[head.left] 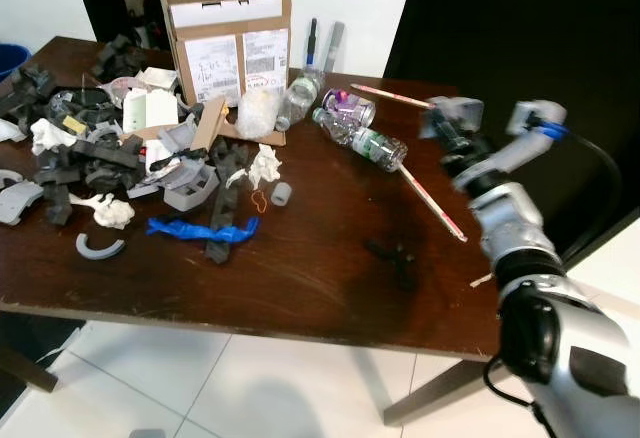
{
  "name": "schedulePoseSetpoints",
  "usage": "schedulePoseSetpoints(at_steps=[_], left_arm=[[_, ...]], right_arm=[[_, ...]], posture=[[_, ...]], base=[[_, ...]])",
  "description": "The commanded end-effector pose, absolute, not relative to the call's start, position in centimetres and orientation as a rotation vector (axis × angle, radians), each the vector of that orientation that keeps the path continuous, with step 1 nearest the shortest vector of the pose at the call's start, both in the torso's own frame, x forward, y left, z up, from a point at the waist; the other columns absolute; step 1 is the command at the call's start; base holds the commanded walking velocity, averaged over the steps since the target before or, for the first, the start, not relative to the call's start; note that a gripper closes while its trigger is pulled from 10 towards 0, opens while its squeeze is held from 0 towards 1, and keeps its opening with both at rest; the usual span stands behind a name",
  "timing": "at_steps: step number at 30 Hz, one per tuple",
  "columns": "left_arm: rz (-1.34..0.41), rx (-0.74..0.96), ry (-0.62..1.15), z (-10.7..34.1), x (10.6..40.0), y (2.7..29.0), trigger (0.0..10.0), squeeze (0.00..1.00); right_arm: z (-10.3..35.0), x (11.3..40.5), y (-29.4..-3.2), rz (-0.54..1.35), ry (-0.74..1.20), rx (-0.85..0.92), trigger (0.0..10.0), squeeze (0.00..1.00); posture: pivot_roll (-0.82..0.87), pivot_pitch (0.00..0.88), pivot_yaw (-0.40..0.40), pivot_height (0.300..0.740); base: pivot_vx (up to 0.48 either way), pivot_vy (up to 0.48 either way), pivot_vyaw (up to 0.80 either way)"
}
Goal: Picking trash to rubbish bin
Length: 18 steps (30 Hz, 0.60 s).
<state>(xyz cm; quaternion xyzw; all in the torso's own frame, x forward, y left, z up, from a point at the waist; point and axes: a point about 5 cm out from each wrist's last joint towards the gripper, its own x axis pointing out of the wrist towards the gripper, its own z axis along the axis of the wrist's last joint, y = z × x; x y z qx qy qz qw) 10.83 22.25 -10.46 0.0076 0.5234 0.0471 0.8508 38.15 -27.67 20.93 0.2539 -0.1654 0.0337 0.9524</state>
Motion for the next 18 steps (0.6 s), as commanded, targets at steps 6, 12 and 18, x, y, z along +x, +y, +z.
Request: schedulePoseSetpoints(at_steps=[6, 12, 18], left_arm=[[0.102, 0.028, 1.140, -10.7, 10.0, 22.6, 10.0, 0.00], [0.101, 0.027, 1.137, -10.6, 10.1, 22.5, 10.0, 0.00], [0.106, 0.022, 1.141, -10.7, 9.9, 22.4, 10.0, 0.00]], right_arm=[[17.0, 34.0, -35.1, -0.422, -0.177, 0.409, 6.2, 0.00], [12.7, 30.1, -38.3, -0.693, 0.026, 0.331, 10.0, 0.00], [6.1, 24.7, -39.1, -0.862, 0.351, 0.209, 10.0, 0.00]], posture=[[0.21, 0.091, -0.082, 0.740], [0.21, 0.093, -0.087, 0.740], [0.21, 0.091, -0.099, 0.740]], base=[[0.000, 0.000, 0.00], [0.000, 0.000, 0.00], [0.000, 0.000, 0.00]])
